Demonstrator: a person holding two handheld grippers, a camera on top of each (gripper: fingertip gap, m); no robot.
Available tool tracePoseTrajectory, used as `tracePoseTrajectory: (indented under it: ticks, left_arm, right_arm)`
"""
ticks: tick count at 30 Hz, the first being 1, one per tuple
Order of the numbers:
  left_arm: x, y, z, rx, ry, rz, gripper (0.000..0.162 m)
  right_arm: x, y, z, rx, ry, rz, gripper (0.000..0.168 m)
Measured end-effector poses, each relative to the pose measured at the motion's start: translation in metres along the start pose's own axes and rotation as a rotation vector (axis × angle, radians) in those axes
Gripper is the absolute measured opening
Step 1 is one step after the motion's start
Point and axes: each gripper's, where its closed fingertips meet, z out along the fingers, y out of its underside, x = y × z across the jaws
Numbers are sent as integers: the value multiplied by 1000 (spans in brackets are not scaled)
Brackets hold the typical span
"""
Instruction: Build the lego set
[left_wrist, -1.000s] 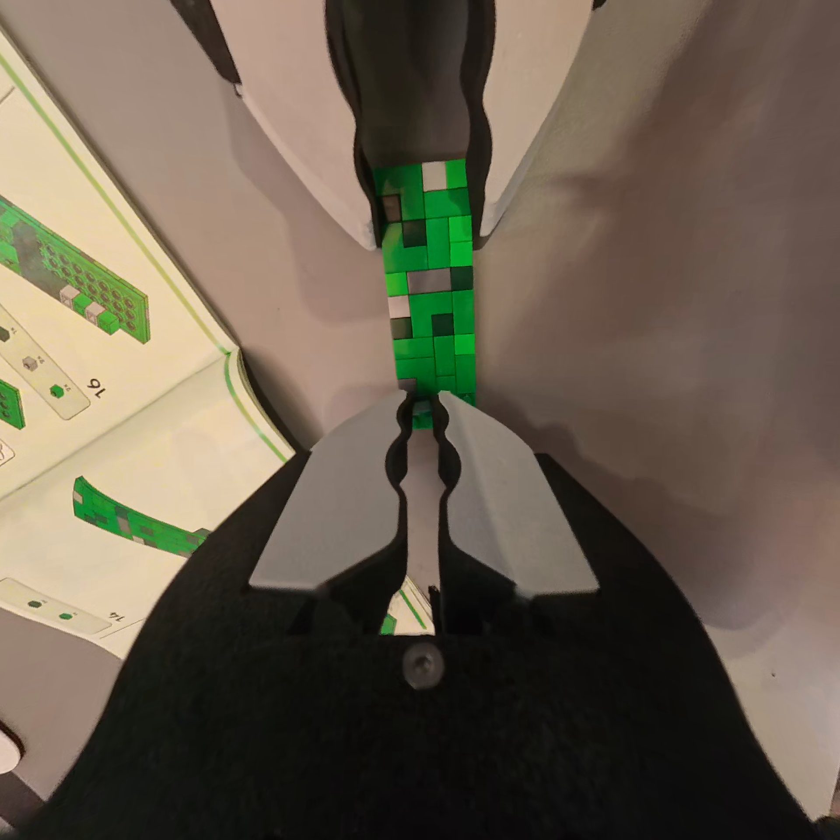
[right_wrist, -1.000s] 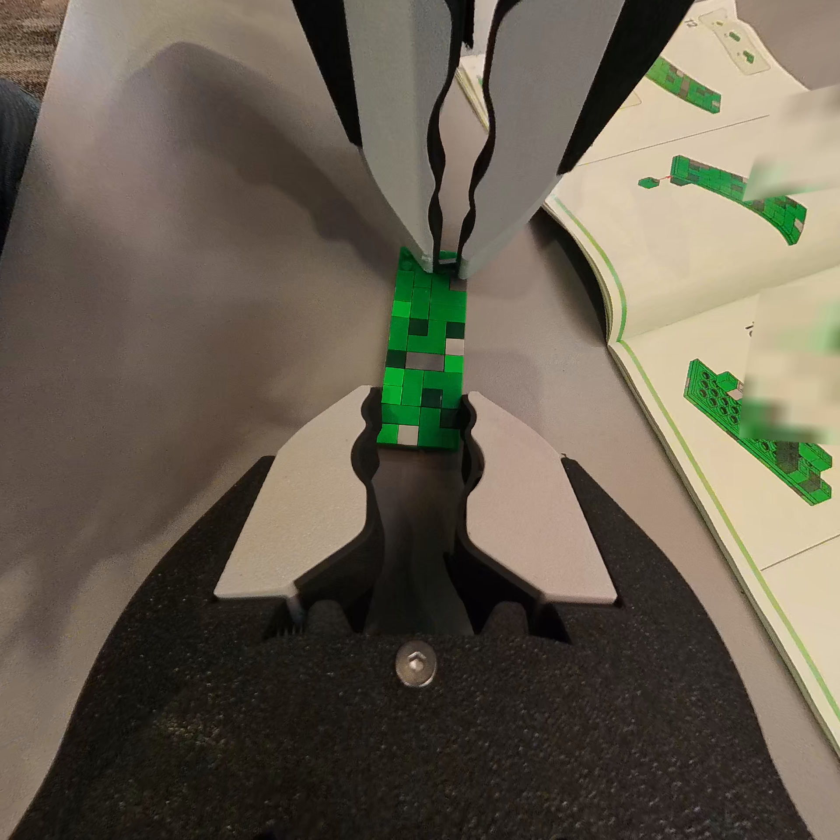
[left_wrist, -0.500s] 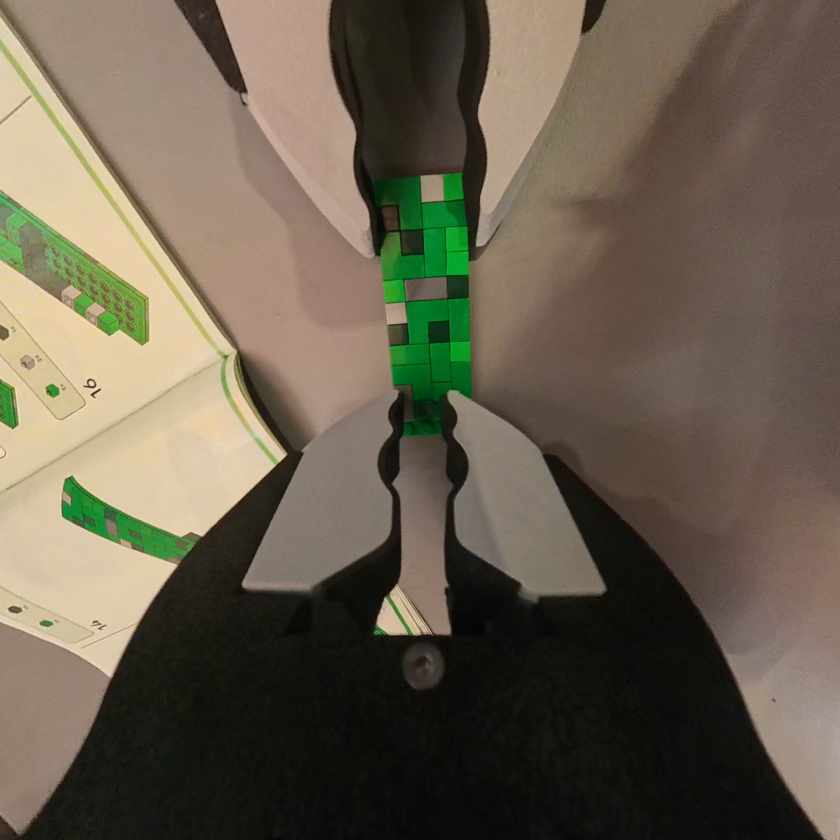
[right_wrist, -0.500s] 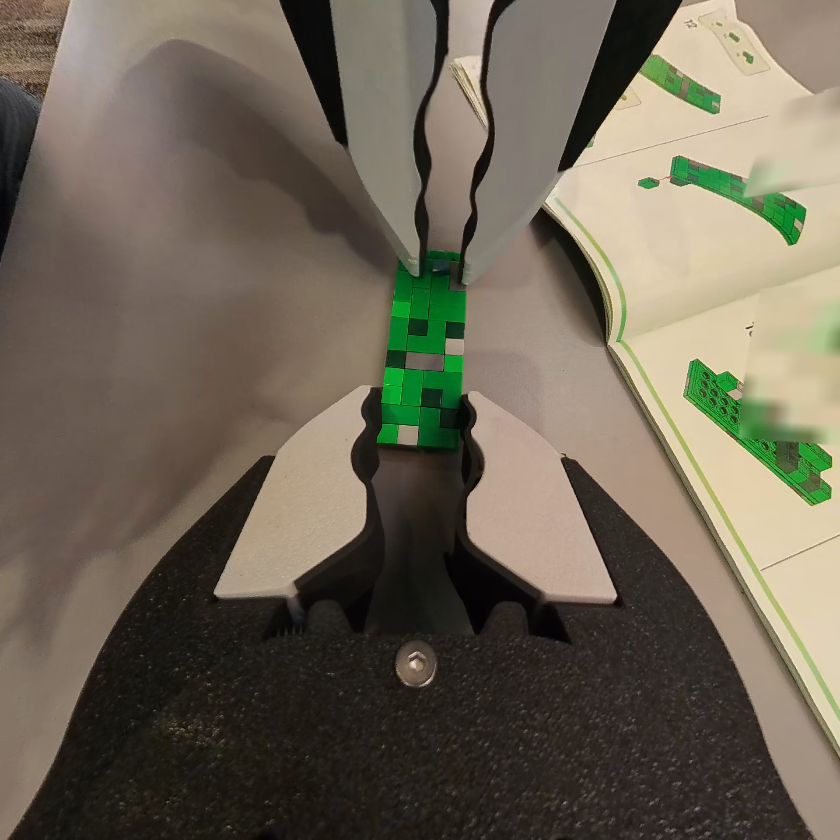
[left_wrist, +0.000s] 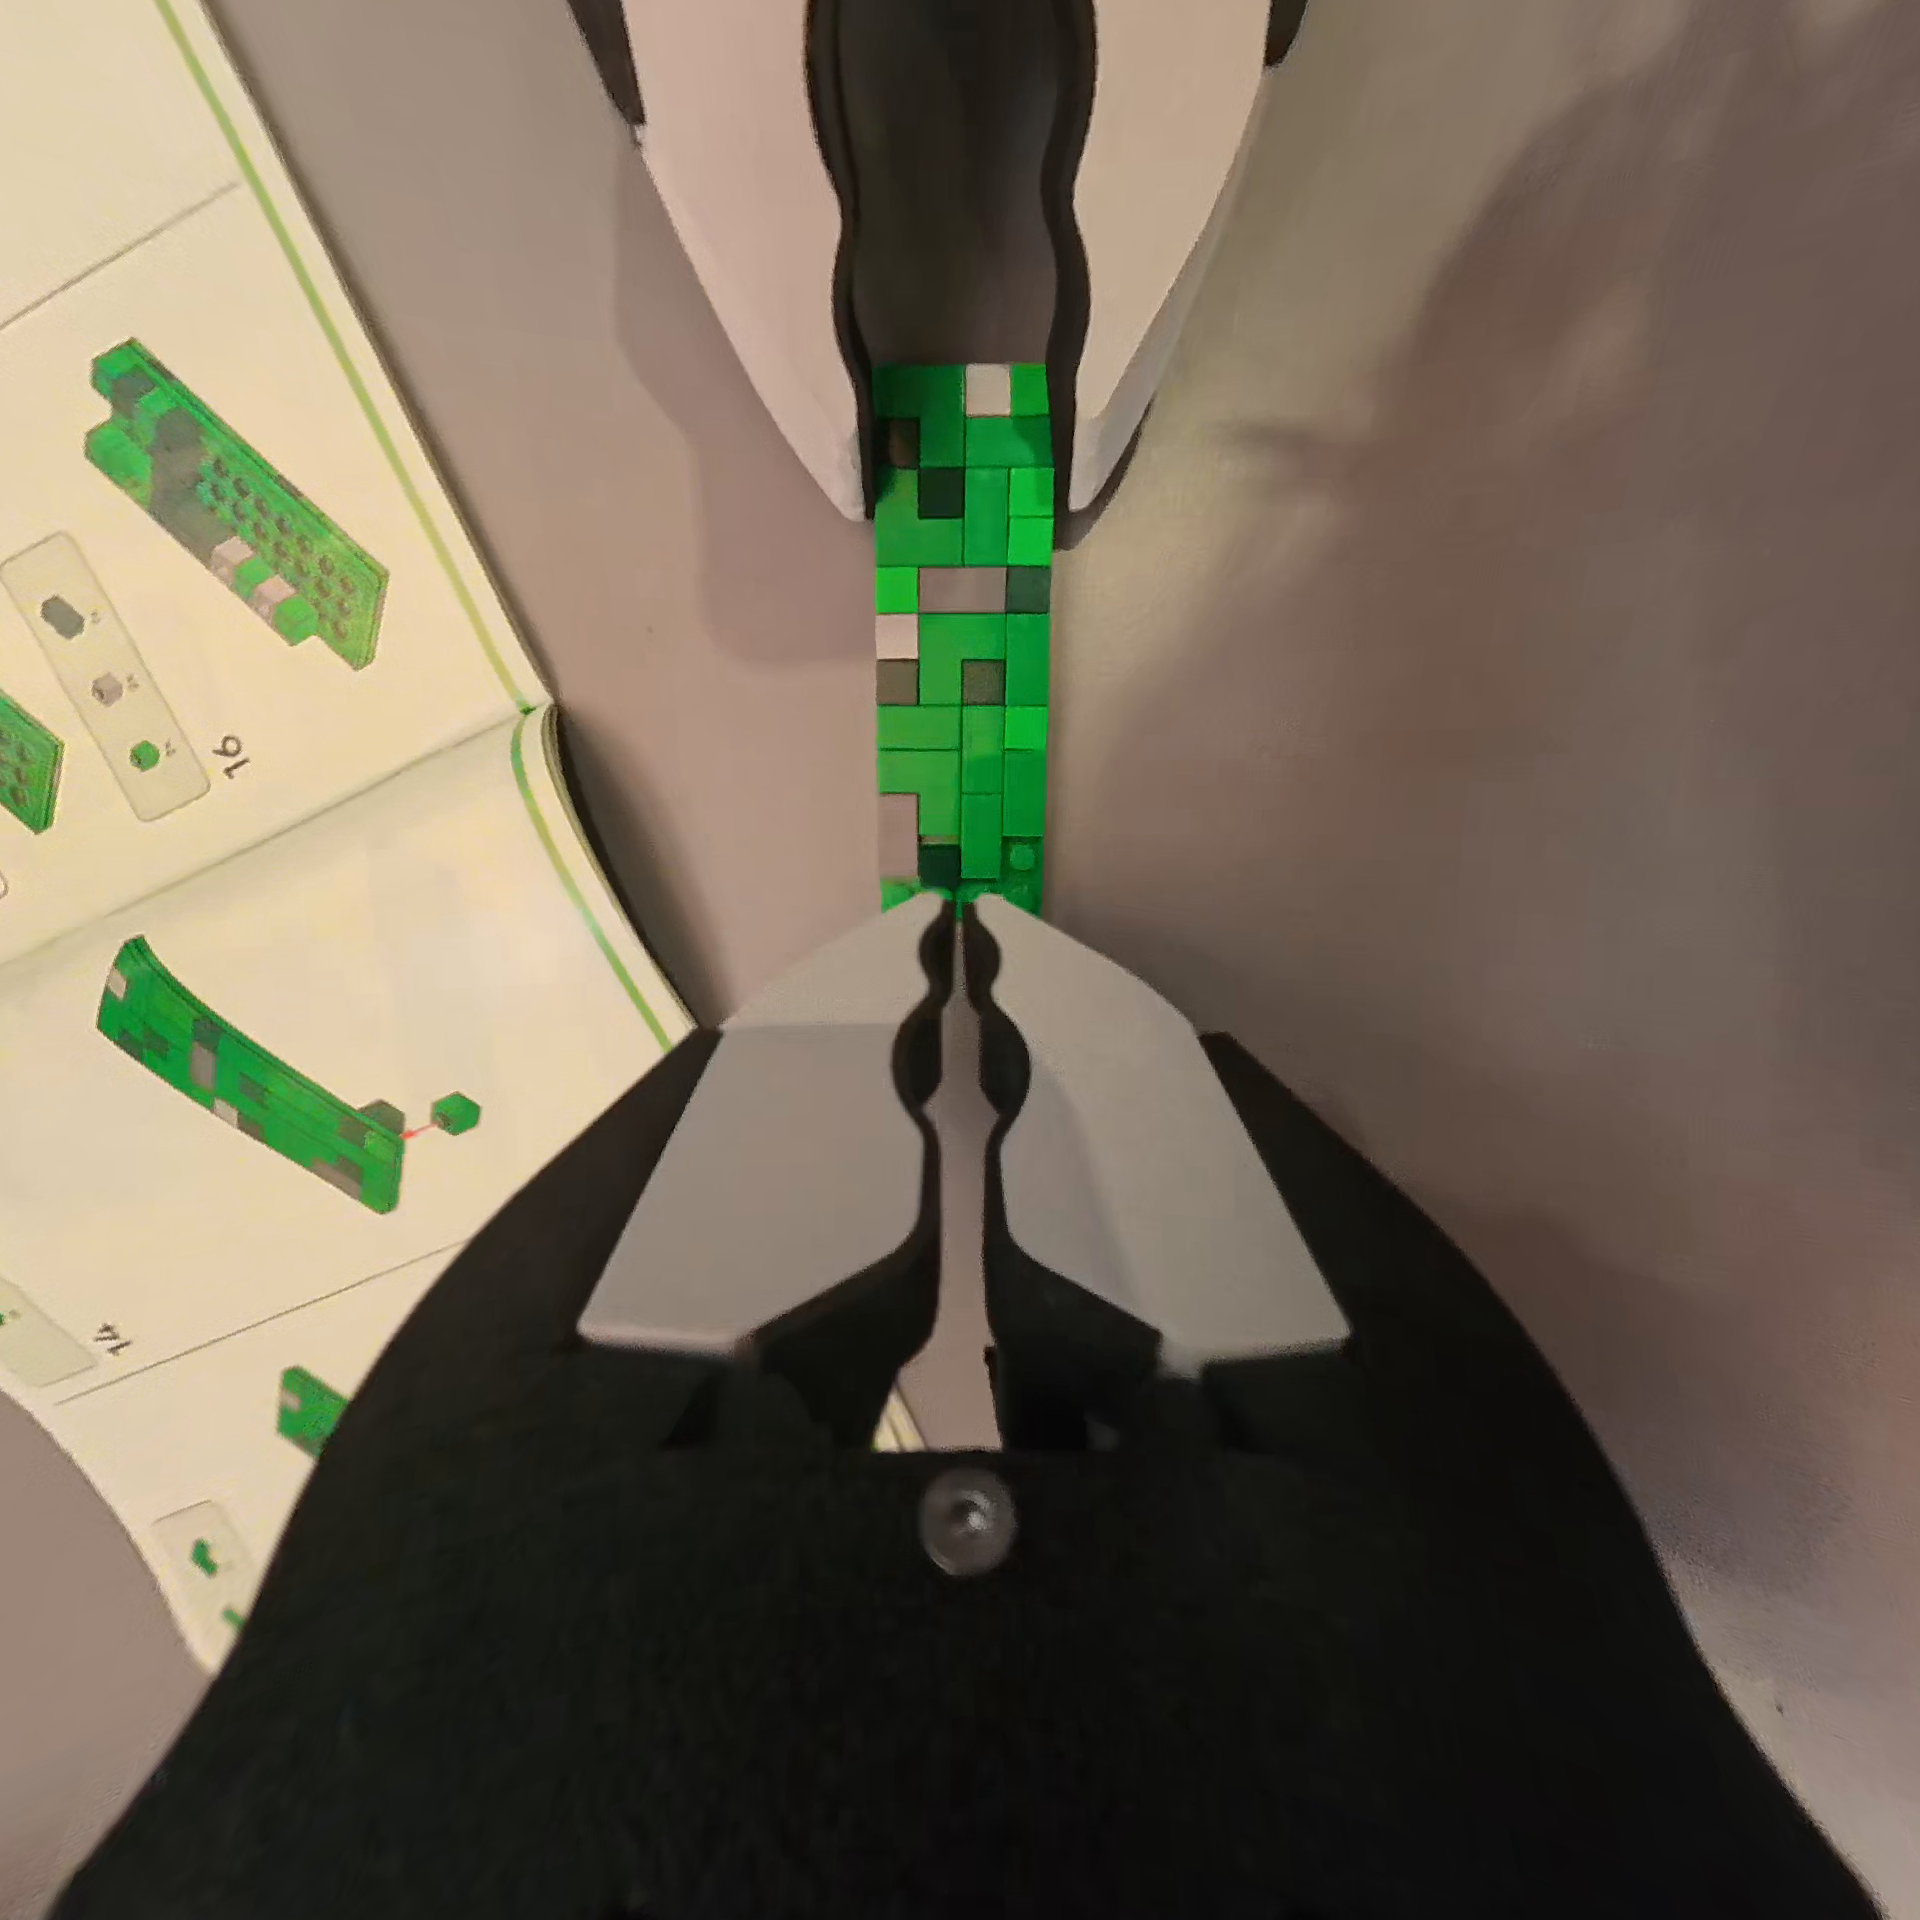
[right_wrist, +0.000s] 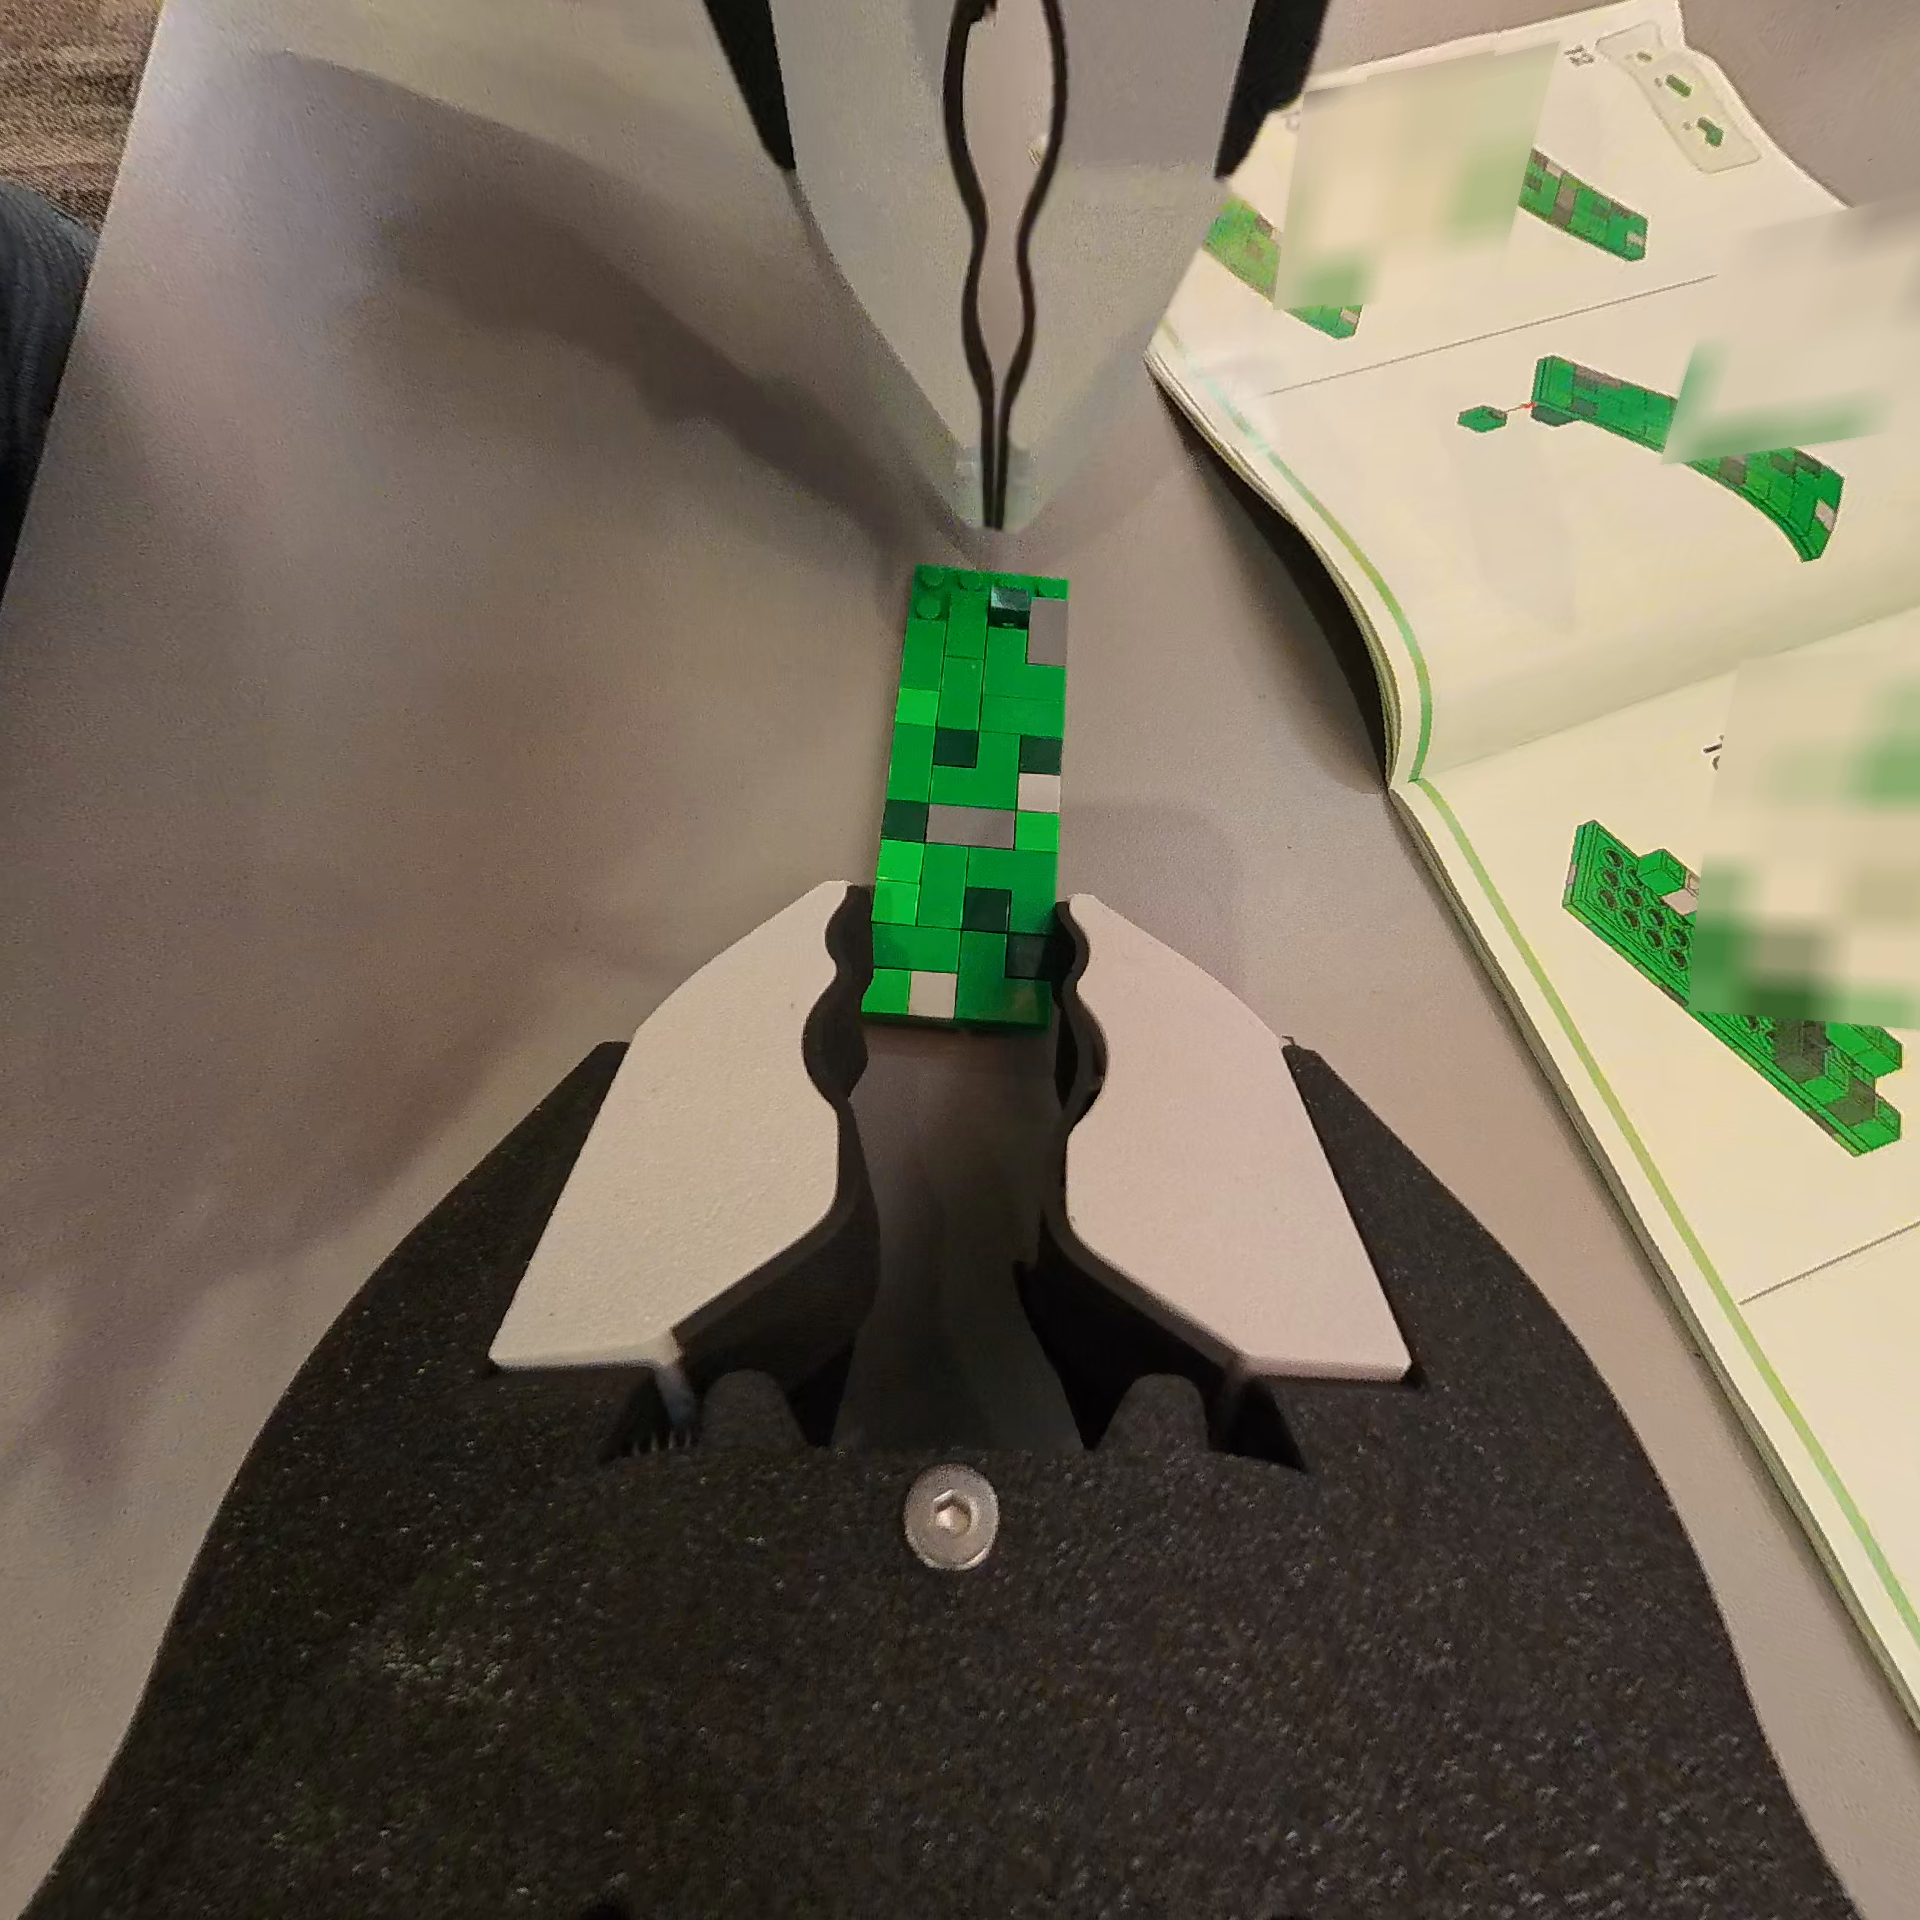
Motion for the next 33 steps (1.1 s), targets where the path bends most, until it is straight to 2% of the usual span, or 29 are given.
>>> tracePoseTrajectory:
  ticks: [13,14,15,17,21,26,33]
  left_arm:
    - [-2,-4,0,152,-63,-54,0]
    - [-1,-5,-1,168,-70,-56,2]
    - [0,-6,-1,181,-82,-51,15]
    - [4,-10,0,194,-113,-19,29]
    - [6,-17,7,155,-163,51,43]
    - [4,-29,18,97,-77,73,48]
    - [3,-26,30,-10,5,101,45]
  right_arm:
    - [1,0,0,5,0,6,33]
    - [1,-1,0,6,-2,8,33]
    - [1,-1,0,7,-2,11,32]
    - [1,-1,-1,9,-1,15,33]
    - [-2,-4,-3,35,-14,-1,33]
    - [-4,-2,-11,62,-36,-34,43]
    - [-3,-5,-24,121,-26,-80,56]
